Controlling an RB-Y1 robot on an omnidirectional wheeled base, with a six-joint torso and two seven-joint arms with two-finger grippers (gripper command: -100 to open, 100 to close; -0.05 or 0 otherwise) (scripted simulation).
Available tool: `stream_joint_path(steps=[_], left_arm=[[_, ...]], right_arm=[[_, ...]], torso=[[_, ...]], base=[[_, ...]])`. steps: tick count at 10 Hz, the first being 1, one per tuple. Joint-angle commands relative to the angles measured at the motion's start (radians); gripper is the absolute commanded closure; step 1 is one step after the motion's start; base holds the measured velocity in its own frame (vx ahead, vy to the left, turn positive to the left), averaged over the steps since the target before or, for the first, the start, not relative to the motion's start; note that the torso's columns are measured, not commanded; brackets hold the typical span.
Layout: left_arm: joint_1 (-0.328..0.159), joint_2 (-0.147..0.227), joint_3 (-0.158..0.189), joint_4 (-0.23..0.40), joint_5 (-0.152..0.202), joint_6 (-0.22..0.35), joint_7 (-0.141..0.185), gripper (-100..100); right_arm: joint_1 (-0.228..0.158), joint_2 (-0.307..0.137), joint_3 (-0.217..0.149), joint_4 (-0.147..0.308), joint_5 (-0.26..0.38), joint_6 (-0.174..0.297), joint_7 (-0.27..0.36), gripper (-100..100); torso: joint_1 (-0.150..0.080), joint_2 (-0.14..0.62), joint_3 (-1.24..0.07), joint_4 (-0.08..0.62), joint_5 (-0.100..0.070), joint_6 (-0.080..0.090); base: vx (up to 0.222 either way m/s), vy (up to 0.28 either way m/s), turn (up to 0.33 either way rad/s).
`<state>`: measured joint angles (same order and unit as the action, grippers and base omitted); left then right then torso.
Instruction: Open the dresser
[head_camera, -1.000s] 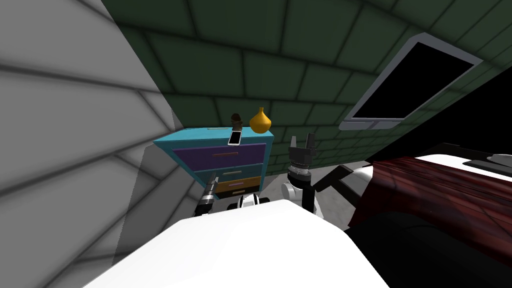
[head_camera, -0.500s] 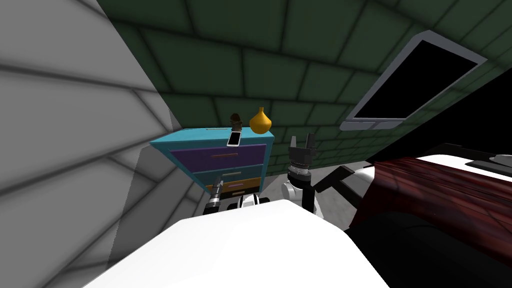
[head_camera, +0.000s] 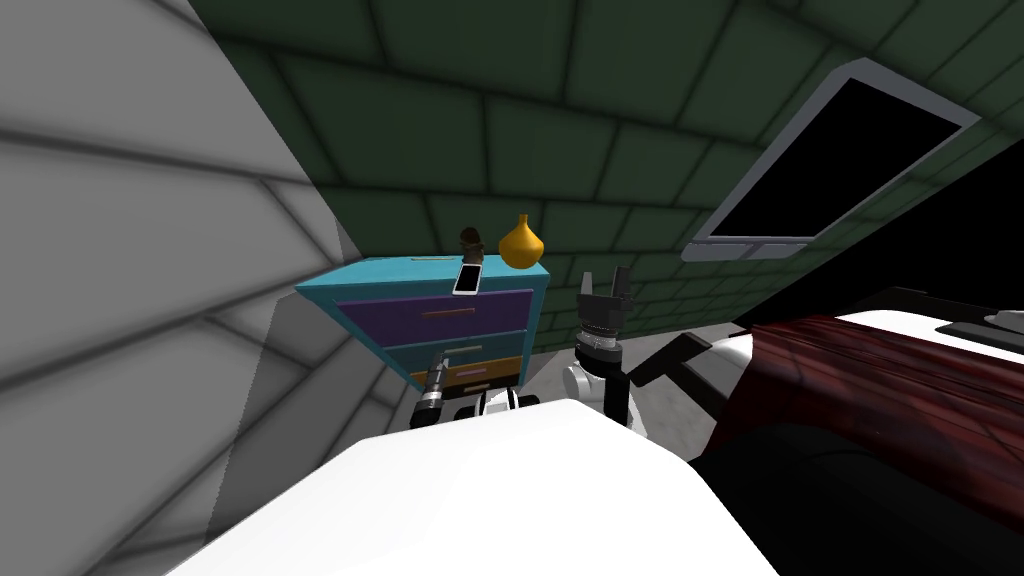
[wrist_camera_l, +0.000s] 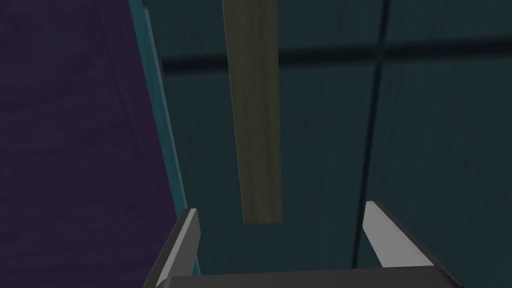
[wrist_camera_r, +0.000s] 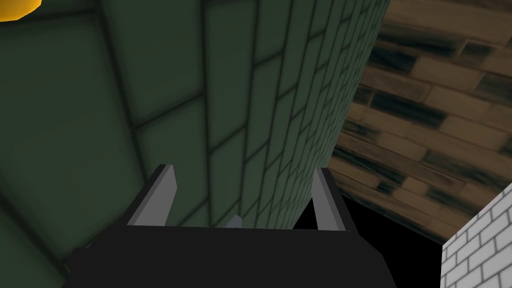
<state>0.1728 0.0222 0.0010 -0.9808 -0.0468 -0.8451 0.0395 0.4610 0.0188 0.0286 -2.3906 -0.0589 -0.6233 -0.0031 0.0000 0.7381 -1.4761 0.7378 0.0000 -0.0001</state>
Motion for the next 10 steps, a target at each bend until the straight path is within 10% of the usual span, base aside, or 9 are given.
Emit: stream_joint_path(steps=[1, 7, 8, 10], left_arm=[[0.009, -0.003, -0.001, 0.01, -0.001, -0.015, -0.002, 100], [0.008, 0.002, -0.009, -0.032, -0.006, 0.02, 0.006, 100], [0.007, 0.043, -0.009, -0.034, -0.006, 0.024, 0.006, -100], [0.004, 0.083, -0.008, -0.035, -0.005, 0.029, 0.006, -100]], right_arm=[[0.0, 0.0, 0.0, 0.0, 0.0, 0.0, 0.0, 0], [0.0, 0.0, 0.0, 0.0, 0.0, 0.0, 0.0, 0], [0.0, 0.0, 0.0, 0.0, 0.0, 0.0, 0.0, 0], [0.0, 0.0, 0.0, 0.0, 0.0, 0.0, 0.0, 0]], torso=[[0.0, 0.002, 0.002, 0.001, 0.0, 0.0], [0.0, 0.0, 0.0, 0.0, 0.0, 0.0], [0.0, -0.007, -0.004, -0.001, 0.0, 0.0], [0.0, -0.007, -0.004, -0.002, 0.0, 0.0]], base=[[-0.013, 0.0, 0.0], [-0.16, -0.002, 0.021], [-0.017, -0.004, -0.004], [0.019, -0.006, 0.001]])
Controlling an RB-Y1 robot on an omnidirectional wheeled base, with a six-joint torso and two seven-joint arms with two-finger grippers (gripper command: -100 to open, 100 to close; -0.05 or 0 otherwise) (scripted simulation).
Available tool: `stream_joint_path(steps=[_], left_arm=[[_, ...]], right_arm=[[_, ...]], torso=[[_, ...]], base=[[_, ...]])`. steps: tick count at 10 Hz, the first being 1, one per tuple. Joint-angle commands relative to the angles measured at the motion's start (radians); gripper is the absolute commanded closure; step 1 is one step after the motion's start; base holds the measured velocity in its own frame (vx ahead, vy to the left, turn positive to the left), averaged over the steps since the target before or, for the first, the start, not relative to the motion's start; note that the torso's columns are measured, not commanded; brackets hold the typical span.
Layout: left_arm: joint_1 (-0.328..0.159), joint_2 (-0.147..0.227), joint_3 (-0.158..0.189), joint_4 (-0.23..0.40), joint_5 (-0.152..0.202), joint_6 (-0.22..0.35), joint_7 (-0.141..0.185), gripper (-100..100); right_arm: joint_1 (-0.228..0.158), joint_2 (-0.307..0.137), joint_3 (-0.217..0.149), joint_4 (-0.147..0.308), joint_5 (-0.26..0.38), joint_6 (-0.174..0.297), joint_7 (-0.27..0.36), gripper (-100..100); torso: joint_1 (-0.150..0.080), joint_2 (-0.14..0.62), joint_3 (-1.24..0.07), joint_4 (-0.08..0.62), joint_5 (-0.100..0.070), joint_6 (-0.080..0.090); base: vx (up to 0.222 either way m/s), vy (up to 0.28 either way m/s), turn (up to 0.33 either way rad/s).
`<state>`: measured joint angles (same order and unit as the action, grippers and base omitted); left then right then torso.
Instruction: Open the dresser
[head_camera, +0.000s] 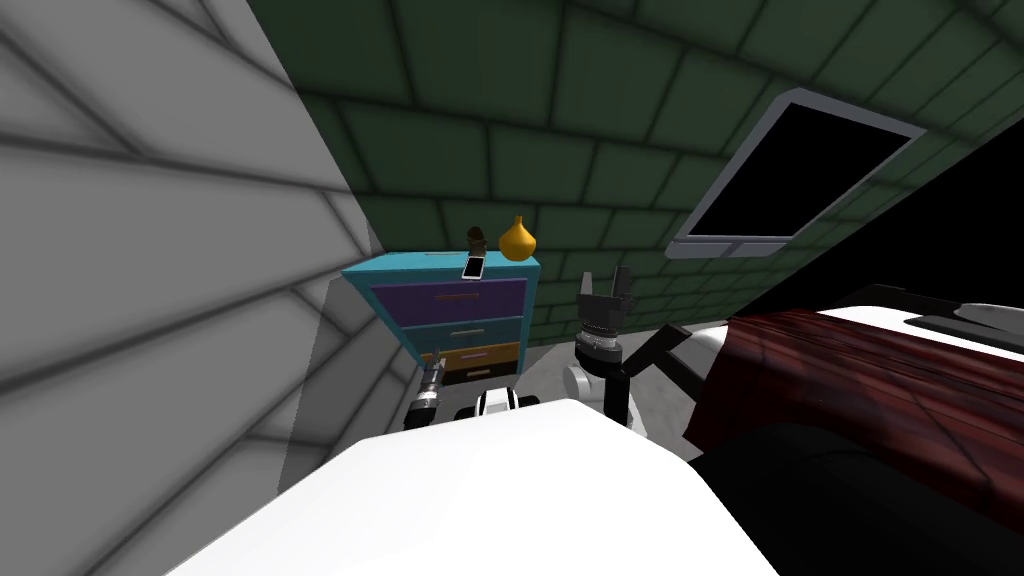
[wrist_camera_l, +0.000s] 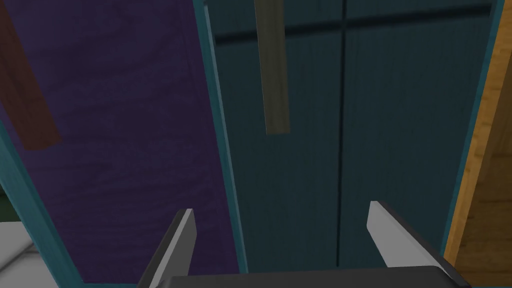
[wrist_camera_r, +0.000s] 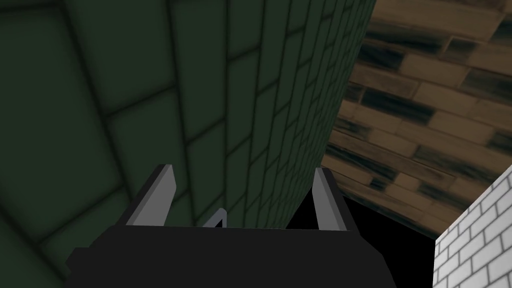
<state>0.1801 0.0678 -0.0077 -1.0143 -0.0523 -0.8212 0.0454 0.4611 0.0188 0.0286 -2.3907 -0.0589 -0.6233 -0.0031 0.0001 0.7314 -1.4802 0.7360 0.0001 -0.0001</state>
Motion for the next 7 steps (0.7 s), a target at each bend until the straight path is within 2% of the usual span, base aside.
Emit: stream_joint_path(steps=[1, 2, 3, 4, 7], left_arm=[[-0.007, 0.053, 0.001, -0.002, 0.001, 0.009, 0.0, -100], [-0.029, 0.047, 0.005, -0.003, 0.006, 0.039, 0.001, -100], [-0.041, 0.064, 0.007, -0.003, 0.009, 0.056, 0.001, -100], [-0.051, 0.024, 0.008, -0.001, 0.011, 0.07, 0.001, -100], [-0.055, -0.028, 0.009, -0.001, 0.012, 0.076, 0.001, -100]], right_arm=[[0.0, 0.0, 0.0, 0.0, 0.0, 0.0, 0.0, 0], [0.0, 0.0, 0.0, 0.0, 0.0, 0.0, 0.0, 0], [0.0, 0.0, 0.0, 0.0, 0.0, 0.0, 0.0, 0], [0.0, 0.0, 0.0, 0.0, 0.0, 0.0, 0.0, 0], [0.0, 0.0, 0.0, 0.0, 0.0, 0.0, 0.0, 0]], torso=[[0.0, 0.003, 0.002, 0.001, 0.0, 0.0], [0.0, 0.006, 0.004, 0.002, 0.0, 0.0], [-0.002, 0.003, 0.003, 0.001, 0.0, 0.0], [-0.002, 0.003, 0.002, 0.001, 0.0, 0.0], [0.001, 0.012, 0.007, 0.003, 0.0, 0.0]], base=[[0.041, -0.007, -0.002], [0.122, -0.027, -0.007], [0.156, -0.039, -0.006], [0.127, -0.045, -0.001], [0.036, -0.016, -0.001]])
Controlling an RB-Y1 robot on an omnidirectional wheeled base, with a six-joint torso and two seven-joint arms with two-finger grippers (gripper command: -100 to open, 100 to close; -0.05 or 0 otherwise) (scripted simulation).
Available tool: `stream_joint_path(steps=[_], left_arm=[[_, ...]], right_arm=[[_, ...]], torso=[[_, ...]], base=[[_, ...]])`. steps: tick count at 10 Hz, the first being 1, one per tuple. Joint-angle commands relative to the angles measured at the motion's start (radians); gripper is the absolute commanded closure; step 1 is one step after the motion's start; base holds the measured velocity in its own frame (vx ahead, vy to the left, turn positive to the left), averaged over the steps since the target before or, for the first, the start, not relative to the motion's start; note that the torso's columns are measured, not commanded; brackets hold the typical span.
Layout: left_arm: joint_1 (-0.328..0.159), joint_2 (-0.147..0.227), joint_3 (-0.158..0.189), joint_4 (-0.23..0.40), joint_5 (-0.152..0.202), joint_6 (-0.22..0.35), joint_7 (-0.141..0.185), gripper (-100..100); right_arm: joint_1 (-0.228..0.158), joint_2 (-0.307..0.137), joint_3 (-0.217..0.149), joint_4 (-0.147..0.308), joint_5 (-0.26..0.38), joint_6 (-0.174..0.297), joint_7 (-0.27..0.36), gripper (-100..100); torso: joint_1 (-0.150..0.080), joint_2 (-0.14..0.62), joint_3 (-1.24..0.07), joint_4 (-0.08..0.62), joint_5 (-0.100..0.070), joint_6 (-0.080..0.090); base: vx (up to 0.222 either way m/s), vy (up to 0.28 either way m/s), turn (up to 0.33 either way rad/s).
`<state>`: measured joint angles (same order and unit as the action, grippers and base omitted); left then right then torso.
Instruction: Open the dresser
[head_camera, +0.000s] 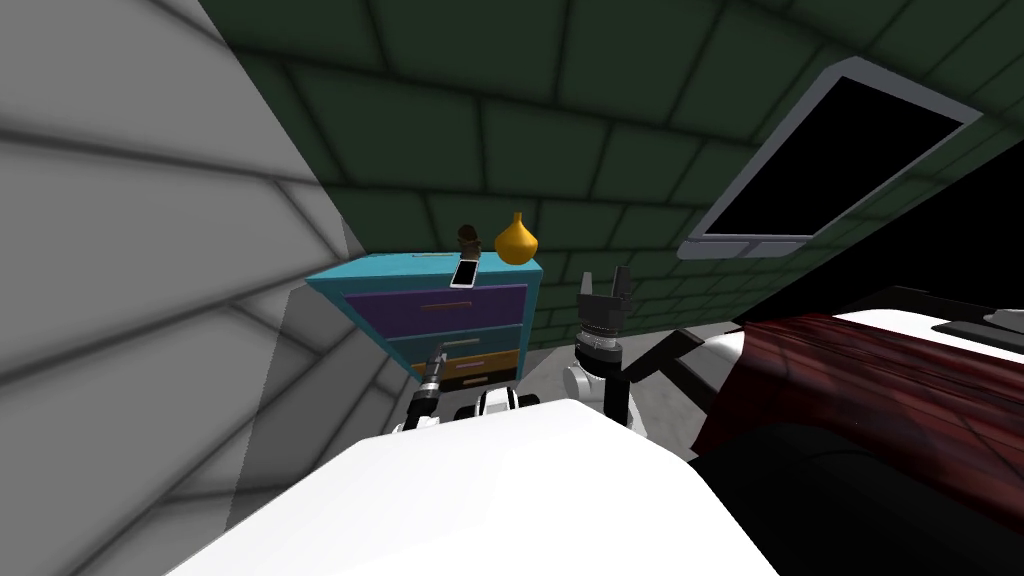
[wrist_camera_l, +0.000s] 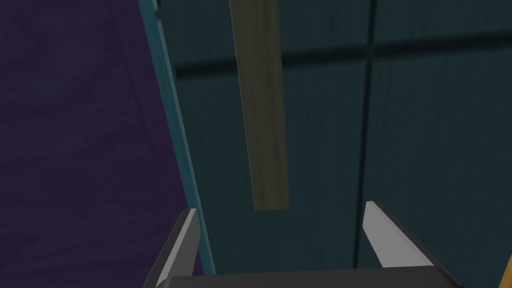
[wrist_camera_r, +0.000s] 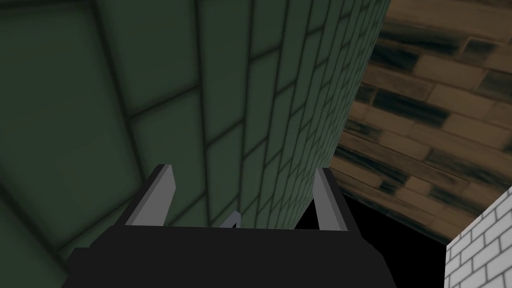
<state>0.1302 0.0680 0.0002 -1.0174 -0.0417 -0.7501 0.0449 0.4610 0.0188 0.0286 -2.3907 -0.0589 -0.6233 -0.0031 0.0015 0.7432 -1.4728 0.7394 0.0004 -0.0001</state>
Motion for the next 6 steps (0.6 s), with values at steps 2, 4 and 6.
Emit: stream_joint_path(steps=[2, 4, 6], left_arm=[[-0.012, -0.041, 0.003, 0.009, 0.002, 0.004, -0.001, -100], [-0.037, -0.041, 0.007, -0.007, 0.004, 0.044, 0.0, -100], [-0.034, -0.042, 0.007, 0.006, 0.004, 0.028, -0.001, 100]], right_arm=[[0.0, 0.0, 0.0, 0.0, 0.0, 0.0, 0.0, 0], [0.0, 0.0, 0.0, 0.0, 0.0, 0.0, 0.0, 0], [0.0, 0.0, 0.0, 0.0, 0.0, 0.0, 0.0, 0]], torso=[[-0.001, -0.003, -0.002, -0.001, 0.0, 0.0], [-0.002, -0.008, -0.005, -0.002, 0.0, 0.0], [-0.002, -0.005, -0.004, -0.002, 0.0, 0.0]], base=[[-0.003, 0.002, -0.001], [0.054, -0.002, 0.001], [0.018, -0.002, 0.0]])
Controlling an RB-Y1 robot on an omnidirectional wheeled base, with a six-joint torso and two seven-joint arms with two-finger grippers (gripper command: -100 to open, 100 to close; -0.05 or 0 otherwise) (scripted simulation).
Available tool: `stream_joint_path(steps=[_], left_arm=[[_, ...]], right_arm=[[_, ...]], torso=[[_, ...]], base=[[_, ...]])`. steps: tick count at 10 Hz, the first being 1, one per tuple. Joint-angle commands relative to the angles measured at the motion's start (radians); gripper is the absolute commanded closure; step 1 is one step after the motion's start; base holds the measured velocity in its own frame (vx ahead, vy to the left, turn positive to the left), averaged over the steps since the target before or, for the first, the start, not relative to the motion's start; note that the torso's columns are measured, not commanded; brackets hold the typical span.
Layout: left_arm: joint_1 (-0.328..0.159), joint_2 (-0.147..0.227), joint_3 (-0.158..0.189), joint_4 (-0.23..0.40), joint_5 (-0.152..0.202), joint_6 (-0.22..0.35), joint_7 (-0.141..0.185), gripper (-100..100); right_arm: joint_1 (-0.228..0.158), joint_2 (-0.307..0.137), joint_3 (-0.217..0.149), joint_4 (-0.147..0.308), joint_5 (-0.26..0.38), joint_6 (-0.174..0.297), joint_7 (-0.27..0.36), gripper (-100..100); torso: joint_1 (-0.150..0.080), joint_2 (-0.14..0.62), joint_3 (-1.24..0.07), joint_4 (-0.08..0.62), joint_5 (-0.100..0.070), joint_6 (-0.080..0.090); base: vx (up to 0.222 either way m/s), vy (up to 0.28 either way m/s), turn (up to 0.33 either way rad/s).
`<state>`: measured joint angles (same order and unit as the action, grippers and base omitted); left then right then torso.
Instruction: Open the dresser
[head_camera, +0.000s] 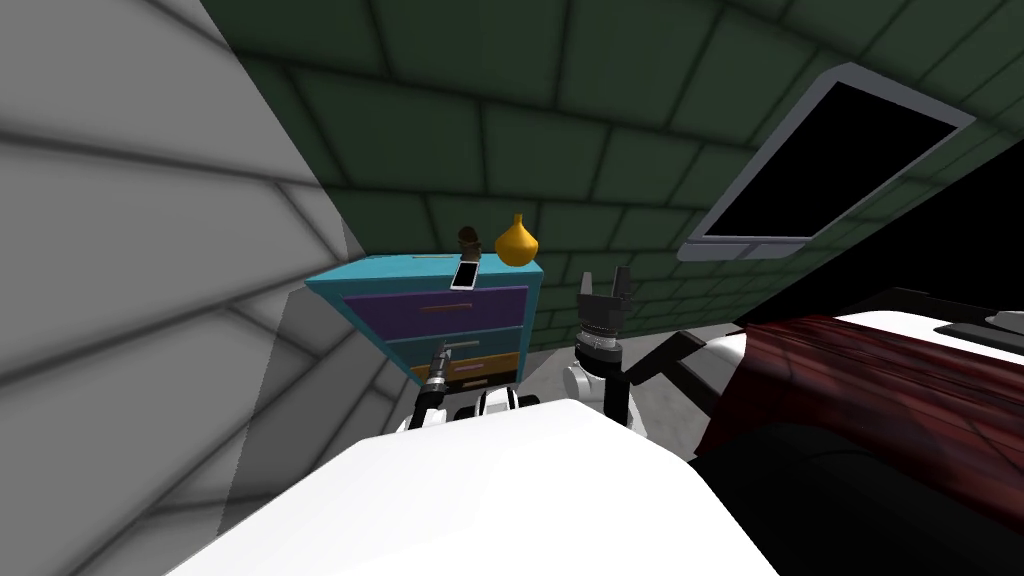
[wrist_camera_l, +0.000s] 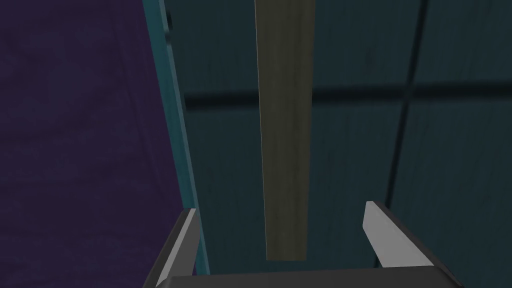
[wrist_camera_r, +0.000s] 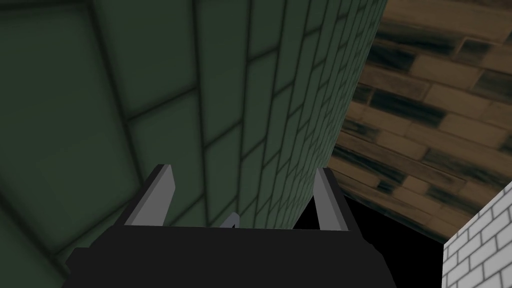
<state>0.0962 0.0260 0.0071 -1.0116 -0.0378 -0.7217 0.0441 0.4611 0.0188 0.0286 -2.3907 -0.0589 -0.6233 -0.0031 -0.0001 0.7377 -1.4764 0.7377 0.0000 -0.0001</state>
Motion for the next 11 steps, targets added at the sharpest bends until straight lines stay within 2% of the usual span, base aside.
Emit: stream_joint_path(steps=[1, 9, 10, 11], left_arm=[[0.002, 0.001, -0.003, -0.011, -0.002, 0.007, 0.002, 100], [0.024, 0.005, -0.019, -0.045, -0.009, 0.027, 0.012, 100], [-0.01, 0.008, -0.013, -0.063, -0.005, 0.077, 0.014, -100], [-0.01, 0.008, -0.013, -0.063, -0.005, 0.077, 0.014, -100]], right_arm=[[0.0, 0.0, 0.0, 0.0, 0.0, 0.0, 0.0, 0], [0.0, 0.0, 0.0, 0.0, 0.0, 0.0, 0.0, 0], [-0.001, 0.0, 0.0, 0.0, 0.0, 0.0, 0.0, 0], [0.0, 0.0, 0.0, 0.0, 0.0, 0.0, 0.0, 0]], torso=[[0.0, 0.002, 0.002, 0.001, 0.0, 0.0], [-0.002, 0.004, 0.002, 0.001, 0.0, 0.001], [-0.001, 0.006, 0.004, 0.002, 0.0, 0.001], [0.0, -0.001, 0.001, 0.0, 0.0, 0.001]], base=[[-0.073, -0.003, 0.028], [-0.177, -0.007, 0.019], [-0.171, 0.011, 0.034], [-0.056, -0.004, 0.013]])
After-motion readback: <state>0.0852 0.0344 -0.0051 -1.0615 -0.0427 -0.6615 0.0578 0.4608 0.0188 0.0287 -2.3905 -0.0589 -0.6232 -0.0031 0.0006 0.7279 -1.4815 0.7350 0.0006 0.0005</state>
